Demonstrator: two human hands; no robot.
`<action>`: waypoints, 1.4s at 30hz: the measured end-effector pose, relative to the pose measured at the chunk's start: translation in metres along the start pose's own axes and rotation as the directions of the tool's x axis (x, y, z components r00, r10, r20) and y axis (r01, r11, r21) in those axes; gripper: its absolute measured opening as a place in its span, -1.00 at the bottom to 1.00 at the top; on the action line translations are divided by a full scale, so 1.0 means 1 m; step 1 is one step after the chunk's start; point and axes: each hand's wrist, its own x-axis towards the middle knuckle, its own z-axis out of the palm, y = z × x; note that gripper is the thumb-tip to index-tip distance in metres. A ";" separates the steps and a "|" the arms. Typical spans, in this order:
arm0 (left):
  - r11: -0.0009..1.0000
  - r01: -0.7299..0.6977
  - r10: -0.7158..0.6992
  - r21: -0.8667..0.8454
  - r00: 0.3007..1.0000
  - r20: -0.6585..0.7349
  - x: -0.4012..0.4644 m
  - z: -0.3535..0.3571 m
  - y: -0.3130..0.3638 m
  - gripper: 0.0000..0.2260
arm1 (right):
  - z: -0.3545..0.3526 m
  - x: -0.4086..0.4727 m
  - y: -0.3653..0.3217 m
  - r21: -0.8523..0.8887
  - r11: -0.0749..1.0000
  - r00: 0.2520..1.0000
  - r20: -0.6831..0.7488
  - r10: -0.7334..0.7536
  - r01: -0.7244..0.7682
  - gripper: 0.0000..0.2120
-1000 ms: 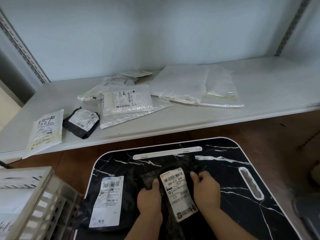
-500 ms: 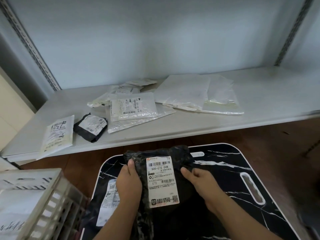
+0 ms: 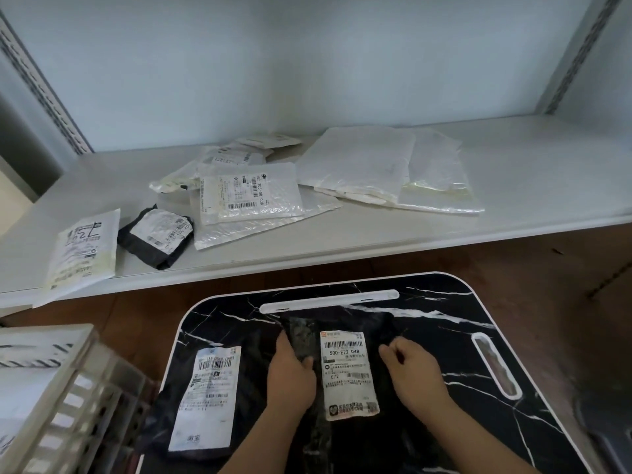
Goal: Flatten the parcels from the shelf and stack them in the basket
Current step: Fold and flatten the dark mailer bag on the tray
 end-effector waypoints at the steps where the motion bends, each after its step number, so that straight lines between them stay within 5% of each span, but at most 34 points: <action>1: 1.000 0.004 -0.004 -0.002 1.000 0.002 0.000 -0.001 -0.001 -0.41 | 0.001 0.003 0.002 -0.030 0.999 1.000 -0.004 0.013 -0.013 -0.69; 6: 0.989 -0.110 0.119 0.094 0.988 -0.093 0.010 0.000 -0.005 -0.30 | 0.014 0.002 -0.002 -0.221 0.974 0.986 -0.164 0.007 -0.044 -0.78; 8: 0.898 -0.265 0.329 0.350 0.934 -0.137 0.009 0.011 -0.014 -0.31 | 0.022 -0.003 -0.001 -0.388 0.914 0.938 -0.258 -0.230 0.118 -0.61; 10: 0.687 -0.470 0.564 0.555 0.826 0.001 0.004 0.027 -0.031 -0.45 | 0.032 -0.010 0.005 -0.544 0.738 0.851 -0.080 -0.519 0.399 -0.53; 12: 0.549 -0.569 0.611 0.612 0.773 0.171 -0.006 0.041 -0.051 -0.50 | 0.044 -0.017 0.020 -0.600 0.573 0.782 0.152 -0.605 0.559 -0.46; 19: 0.511 -0.573 0.603 0.640 0.770 0.208 -0.017 0.047 -0.074 -0.49 | 0.060 -0.023 0.045 -0.608 0.546 0.801 0.290 -0.524 0.577 -0.46; 29: 0.537 -0.504 0.526 0.677 0.827 0.199 -0.011 0.050 -0.062 -0.51 | 0.049 -0.019 0.025 -0.550 0.634 0.820 0.185 -0.541 0.543 -0.57; 34: 0.546 -0.447 0.528 0.709 0.840 0.123 0.016 0.043 -0.046 -0.53 | 0.057 0.018 0.005 -0.645 0.589 0.850 0.195 -0.490 0.487 -0.52; 42: 0.467 -0.465 0.376 0.752 0.874 0.307 0.039 0.049 -0.055 -0.48 | 0.069 0.030 0.019 -0.648 0.636 0.908 0.322 -0.270 0.419 -0.46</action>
